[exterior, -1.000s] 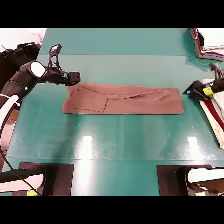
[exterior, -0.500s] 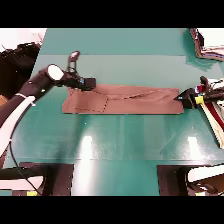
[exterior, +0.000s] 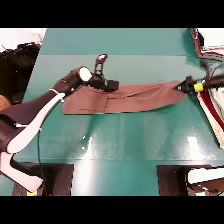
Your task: Fold the shirts.
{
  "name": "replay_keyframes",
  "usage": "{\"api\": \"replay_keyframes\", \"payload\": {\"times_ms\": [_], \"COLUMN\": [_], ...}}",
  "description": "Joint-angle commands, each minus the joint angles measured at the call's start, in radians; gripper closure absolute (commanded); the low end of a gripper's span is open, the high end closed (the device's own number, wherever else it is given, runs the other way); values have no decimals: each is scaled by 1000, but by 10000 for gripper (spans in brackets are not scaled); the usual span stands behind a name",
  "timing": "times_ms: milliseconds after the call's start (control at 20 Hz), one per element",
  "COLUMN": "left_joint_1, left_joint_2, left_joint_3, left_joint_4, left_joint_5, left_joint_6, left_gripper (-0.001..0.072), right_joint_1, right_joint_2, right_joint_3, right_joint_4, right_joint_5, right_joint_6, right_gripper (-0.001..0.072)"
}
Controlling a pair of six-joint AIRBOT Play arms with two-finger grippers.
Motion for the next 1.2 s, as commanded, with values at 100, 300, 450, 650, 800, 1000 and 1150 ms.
{"api": "replay_keyframes", "payload": {"times_ms": [100, 300, 450, 650, 800, 1000, 1150], "left_joint_1": [-55, -55, -55, -50, 14, 188, 344], "left_joint_2": [-128, -151, -152, -149, -114, 57, 232], "left_joint_3": [97, 97, 97, 98, 129, 140, 140], "left_joint_4": [-13, -28, -27, -27, -16, 71, 158], "left_joint_5": [-13, -18, -10, -19, -89, -157, -230], "left_joint_6": [0, 0, 0, 0, 0, 1, 9], "left_gripper": [681, 681, 681, 681, 681, 681, 680], "right_joint_1": [181, 306, 385, 463, 520, 648, 816], "right_joint_2": [111, 110, 110, 110, 110, 77, -12], "right_joint_3": [214, 343, 396, 413, 413, 413, 414], "right_joint_4": [27, 28, 28, 28, 28, 31, 71], "right_joint_5": [13, 0, -15, -63, -102, -204, -364], "right_joint_6": [62, 90, 90, 90, 89, 73, -34], "right_gripper": [692, 692, 692, 692, 691, 691, 690]}}
